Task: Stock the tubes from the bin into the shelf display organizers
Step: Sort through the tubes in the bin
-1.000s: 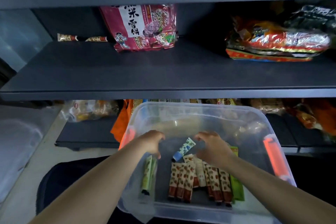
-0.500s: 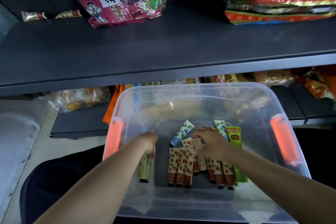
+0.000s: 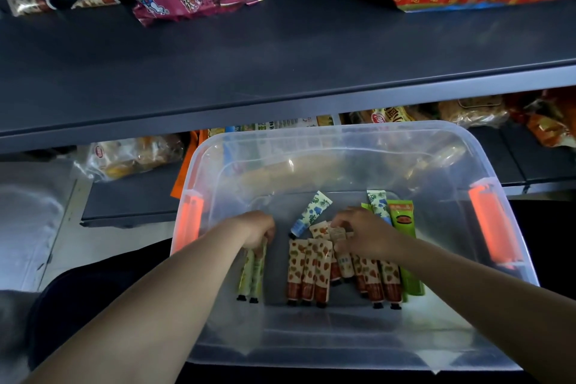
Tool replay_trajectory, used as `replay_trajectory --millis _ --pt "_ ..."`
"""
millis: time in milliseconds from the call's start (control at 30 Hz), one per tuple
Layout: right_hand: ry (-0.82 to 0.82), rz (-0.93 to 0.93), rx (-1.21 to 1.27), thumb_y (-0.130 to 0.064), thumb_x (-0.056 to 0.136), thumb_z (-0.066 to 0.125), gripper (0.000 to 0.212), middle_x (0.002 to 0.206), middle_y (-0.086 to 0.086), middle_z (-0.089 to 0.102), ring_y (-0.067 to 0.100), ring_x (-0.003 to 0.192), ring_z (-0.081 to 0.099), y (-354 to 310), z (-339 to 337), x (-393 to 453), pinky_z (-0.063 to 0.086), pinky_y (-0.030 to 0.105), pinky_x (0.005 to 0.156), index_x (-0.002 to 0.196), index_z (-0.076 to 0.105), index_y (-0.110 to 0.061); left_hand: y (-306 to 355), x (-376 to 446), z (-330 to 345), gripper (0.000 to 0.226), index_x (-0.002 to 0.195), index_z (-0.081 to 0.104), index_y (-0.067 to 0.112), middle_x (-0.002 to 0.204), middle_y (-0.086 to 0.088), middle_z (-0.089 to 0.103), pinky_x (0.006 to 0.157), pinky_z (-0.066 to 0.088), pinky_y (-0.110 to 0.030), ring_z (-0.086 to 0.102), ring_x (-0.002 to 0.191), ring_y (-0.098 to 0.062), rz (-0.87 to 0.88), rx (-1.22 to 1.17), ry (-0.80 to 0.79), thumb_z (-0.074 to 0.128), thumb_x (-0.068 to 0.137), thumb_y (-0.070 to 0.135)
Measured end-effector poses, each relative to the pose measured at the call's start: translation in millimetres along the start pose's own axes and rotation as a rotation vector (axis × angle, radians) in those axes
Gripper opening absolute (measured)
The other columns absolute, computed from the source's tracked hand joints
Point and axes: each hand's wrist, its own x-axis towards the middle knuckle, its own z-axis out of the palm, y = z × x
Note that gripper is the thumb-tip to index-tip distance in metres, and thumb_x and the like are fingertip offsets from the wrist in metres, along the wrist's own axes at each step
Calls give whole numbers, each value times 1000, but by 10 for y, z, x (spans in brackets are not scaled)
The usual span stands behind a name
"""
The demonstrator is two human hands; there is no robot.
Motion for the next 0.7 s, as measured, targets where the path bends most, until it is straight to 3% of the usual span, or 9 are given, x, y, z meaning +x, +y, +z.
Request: replay_trajectory --millis 100,233,400,533,633,700 --pt "-11 10 -3 -29 76 75 39 102 -8 49 13 105 52 26 8 19 40 21 83 111 61 -19 75 24 -35 38 113 62 14 120 -5 57 74 40 -24 55 104 -22 46 -74 66 74 78 20" --pt "-16 12 -6 -27 79 71 37 112 -5 54 9 102 50 8 17 49 36 19 79 114 60 -20 180 58 -93 37 112 61 13 116 -4 57 71 37 -24 49 93 -15 50 -190 143 74 78 17" --pt "-35 19 13 -25 80 68 39 122 -2 54 14 111 51 -127 49 134 44 26 90 117 57 -22 114 80 -57 37 113 58 12 114 -5 57 74 41 -24 55 101 -21 -21 -253 189 72 79 9" --pt "-28 7 24 -23 81 67 42 125 -1 56 15 113 52 -292 137 246 44 26 91 121 57 -18 7 76 25 26 106 58 13 107 -7 59 74 44 -26 54 90 -19 -85 -280 194 66 82 6" --pt "-38 -19 27 -19 80 67 29 114 4 61 17 101 55 -431 238 350 44 26 81 108 63 -12 -25 67 29 28 113 57 10 115 -9 58 86 47 -28 57 100 -22 -125 -251 217 57 86 4" --pt "-49 -38 -2 -14 78 65 11 101 11 60 22 95 56 -510 314 439 42 30 75 86 61 -7 -39 67 -7 34 119 55 8 123 -10 55 89 46 -29 57 108 -25 -132 -205 201 55 86 3"
